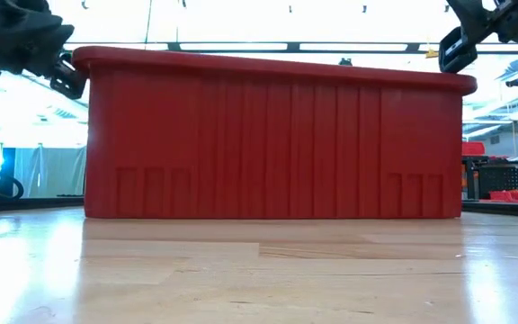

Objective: Pick and place slides into bin
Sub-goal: Return to Home Position

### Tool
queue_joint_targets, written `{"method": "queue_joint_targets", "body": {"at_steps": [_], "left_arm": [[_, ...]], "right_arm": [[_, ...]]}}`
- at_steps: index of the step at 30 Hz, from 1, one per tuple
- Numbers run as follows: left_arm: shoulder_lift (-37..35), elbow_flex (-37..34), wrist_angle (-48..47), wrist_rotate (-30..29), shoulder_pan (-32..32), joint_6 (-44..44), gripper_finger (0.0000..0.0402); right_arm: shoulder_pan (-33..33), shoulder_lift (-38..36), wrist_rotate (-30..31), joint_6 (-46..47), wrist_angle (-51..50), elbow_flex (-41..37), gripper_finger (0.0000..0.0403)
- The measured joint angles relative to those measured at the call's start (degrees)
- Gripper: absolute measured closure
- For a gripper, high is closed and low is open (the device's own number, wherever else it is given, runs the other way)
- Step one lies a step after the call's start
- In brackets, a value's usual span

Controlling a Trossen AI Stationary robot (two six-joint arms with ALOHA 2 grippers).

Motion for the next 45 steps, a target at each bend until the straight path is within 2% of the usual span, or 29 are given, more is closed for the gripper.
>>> {"method": "queue_joint_targets", "body": {"at_steps": [7, 11, 17, 20, 22, 24, 26, 28, 31, 36, 45], "left_arm": [[0.0, 0.0, -2.2, 0.3, 0.0, -0.4, 0.0335], [0.0, 0.0, -2.2, 0.3, 0.0, -2.2, 0.0328], [0.0, 0.0, -2.8, 0.3, 0.0, -7.4, 0.0322], [0.0, 0.0, -2.9, 0.3, 0.0, -6.9, 0.0324], [0.0, 0.0, -2.9, 0.3, 0.0, -8.4, 0.0327], [0.0, 0.0, -2.9, 0.3, 0.0, -14.6, 0.0329], [0.0, 0.0, -3.0, 0.3, 0.0, -18.5, 0.0330], [0.0, 0.0, -3.4, 0.3, 0.0, -18.7, 0.0330], [0.0, 0.0, -3.4, 0.3, 0.0, -17.4, 0.0326], [0.0, 0.0, -3.4, 0.2, 0.0, -17.2, 0.0319], [0.0, 0.0, -3.4, 0.2, 0.0, -17.4, 0.0329]], "right_arm": [[0.3, 0.1, -1.5, -5.1, -5.1, 0.2, 0.0279], [1.7, 0.2, -4.9, -9.4, -5.7, 0.0, 0.0279], [3.9, 0.1, -4.7, -8.9, -8.4, 0.2, 0.0279], [5.2, 0.1, -4.9, -3.2, -6.2, 0.2, 0.0279], [6.6, 0.3, -8.1, 1.7, -3.7, -0.2, 0.0279], [8.4, 0.3, -12.6, 3.2, -0.6, 0.2, 0.0279], [10.7, 0.2, -16.4, 3.8, 1.1, 1.5, 0.0279], [13.4, 0.4, -17.3, 1.9, 1.1, 2.1, 0.0279], [17.2, 0.5, -16.1, -4.1, -2.8, 1.8, 0.0279], [20.6, 0.8, -5.1, -2.3, -13.3, 1.8, 0.0279], [21.5, 0.7, -4.9, -6.7, -17.1, 0.4, 0.0279]]}}
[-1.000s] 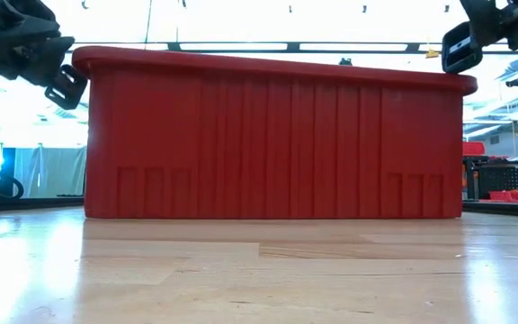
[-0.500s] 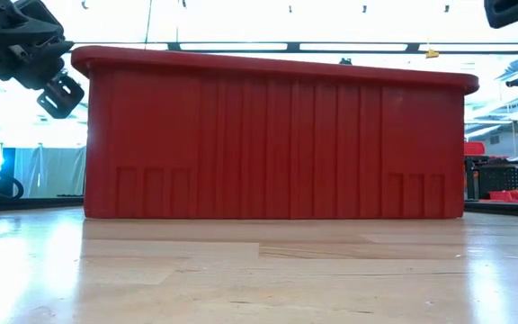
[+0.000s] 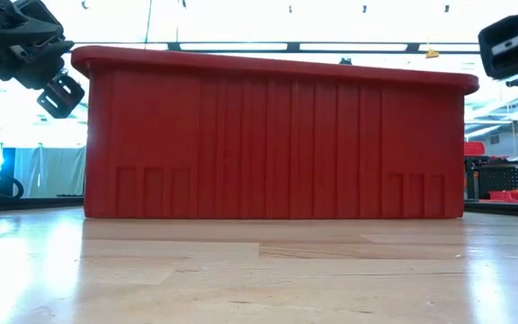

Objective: Pick and place slides into bin
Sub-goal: Return to Home Position

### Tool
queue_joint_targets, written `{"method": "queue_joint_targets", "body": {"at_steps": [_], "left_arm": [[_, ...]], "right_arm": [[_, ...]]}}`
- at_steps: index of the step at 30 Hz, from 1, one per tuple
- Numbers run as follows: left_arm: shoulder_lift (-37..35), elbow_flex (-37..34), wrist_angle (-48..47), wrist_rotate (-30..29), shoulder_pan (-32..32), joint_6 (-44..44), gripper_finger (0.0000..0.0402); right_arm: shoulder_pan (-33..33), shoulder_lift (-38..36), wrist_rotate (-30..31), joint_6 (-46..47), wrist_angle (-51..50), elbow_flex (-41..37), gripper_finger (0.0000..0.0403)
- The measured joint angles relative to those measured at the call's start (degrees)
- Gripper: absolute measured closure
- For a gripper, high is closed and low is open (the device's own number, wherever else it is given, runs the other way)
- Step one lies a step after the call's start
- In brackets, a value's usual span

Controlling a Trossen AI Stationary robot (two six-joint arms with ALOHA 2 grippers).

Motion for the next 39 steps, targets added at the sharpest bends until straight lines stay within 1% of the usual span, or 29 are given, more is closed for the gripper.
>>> {"method": "queue_joint_targets", "body": {"at_steps": [5, 11, 18, 26, 35, 39], "left_arm": [[0.0, 0.0, 0.0, 0.0, 0.0, 0.0, 0.0328], [0.0, 0.0, 0.0, 0.0, 0.0, 0.0, 0.0319], [0.0, 0.0, 0.1, 0.0, 0.0, 0.0, 0.0321], [0.0, 0.0, 0.1, 0.0, 0.0, 0.0, 0.0328], [0.0, 0.0, 0.1, 0.0, 0.0, 0.0, 0.0317], [0.0, 0.0, 0.1, 0.0, 0.0, 0.0, 0.0319]], "right_arm": [[0.0, 0.0, 1.7, -0.3, 3.2, -2.5, 0.0279], [0.0, 0.0, 4.7, -0.5, 3.3, -4.0, 0.0279], [0.0, 0.0, 4.7, 2.5, -2.8, -3.9, 0.0279], [0.0, 0.0, 4.7, 2.9, -2.6, -3.7, 0.0279], [0.0, 0.0, 4.7, 2.9, -2.7, -3.7, 0.0279], [0.0, 0.0, 4.7, 2.9, -2.6, -3.7, 0.0279]]}}
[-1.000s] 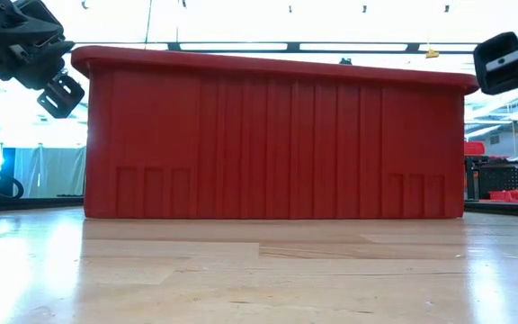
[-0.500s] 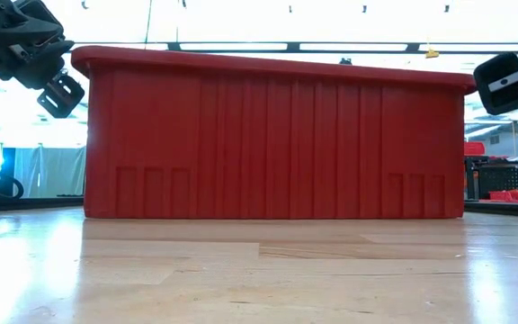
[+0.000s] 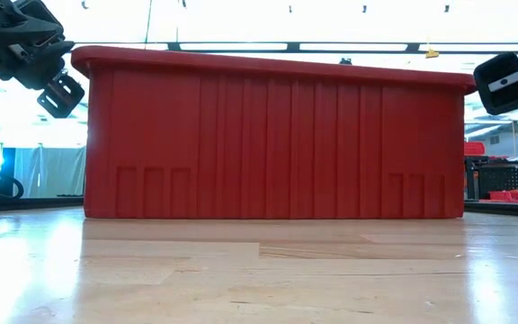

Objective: Pick and place slides into bin
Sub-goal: Return to Home Position

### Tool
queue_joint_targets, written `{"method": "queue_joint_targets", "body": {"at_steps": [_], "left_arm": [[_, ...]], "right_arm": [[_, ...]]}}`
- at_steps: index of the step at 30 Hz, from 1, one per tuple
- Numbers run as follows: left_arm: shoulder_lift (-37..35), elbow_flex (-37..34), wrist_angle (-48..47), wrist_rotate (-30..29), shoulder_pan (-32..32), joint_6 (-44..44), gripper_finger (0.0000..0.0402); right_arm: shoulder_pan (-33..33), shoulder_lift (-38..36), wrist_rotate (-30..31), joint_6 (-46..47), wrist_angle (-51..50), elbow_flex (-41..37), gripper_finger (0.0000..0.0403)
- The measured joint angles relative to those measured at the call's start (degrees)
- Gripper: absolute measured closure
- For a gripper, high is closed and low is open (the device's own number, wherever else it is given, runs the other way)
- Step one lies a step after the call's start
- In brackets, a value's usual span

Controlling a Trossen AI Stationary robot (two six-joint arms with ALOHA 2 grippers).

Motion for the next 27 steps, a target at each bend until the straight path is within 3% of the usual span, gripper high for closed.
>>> {"method": "queue_joint_targets", "body": {"at_steps": [27], "left_arm": [[0.0, 0.0, 0.0, 0.0, 0.0, 0.0, 0.0320]], "right_arm": [[0.0, 0.0, 0.0, 0.0, 0.0, 0.0, 0.0279]]}}
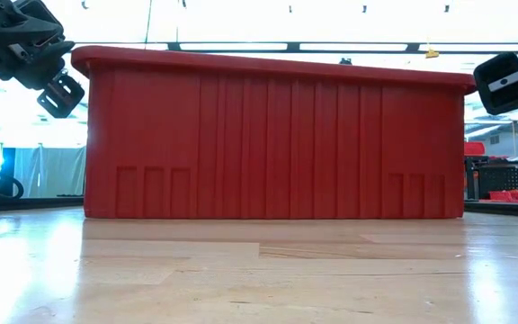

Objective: Pick and place slides into bin
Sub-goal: Return to Home Position

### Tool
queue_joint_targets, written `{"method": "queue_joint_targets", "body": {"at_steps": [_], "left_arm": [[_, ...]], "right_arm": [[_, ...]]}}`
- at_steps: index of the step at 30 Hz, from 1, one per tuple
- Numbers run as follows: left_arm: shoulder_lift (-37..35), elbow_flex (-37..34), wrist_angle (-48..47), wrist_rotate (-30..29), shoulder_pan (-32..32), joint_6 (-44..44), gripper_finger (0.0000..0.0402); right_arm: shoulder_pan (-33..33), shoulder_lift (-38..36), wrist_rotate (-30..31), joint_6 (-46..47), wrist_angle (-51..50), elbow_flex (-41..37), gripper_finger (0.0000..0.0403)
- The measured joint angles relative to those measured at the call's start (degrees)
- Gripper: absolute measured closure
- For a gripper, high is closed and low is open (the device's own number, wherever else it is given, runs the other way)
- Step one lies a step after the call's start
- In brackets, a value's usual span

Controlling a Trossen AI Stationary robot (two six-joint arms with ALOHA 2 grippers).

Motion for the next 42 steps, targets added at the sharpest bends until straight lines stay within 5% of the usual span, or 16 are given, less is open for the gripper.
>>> {"method": "queue_joint_targets", "body": {"at_steps": [42], "left_arm": [[0.0, 0.0, 0.0, 0.0, 0.0, 0.0, 0.0313]], "right_arm": [[0.0, 0.0, 0.0, 0.0, 0.0, 0.0, 0.0279]]}}
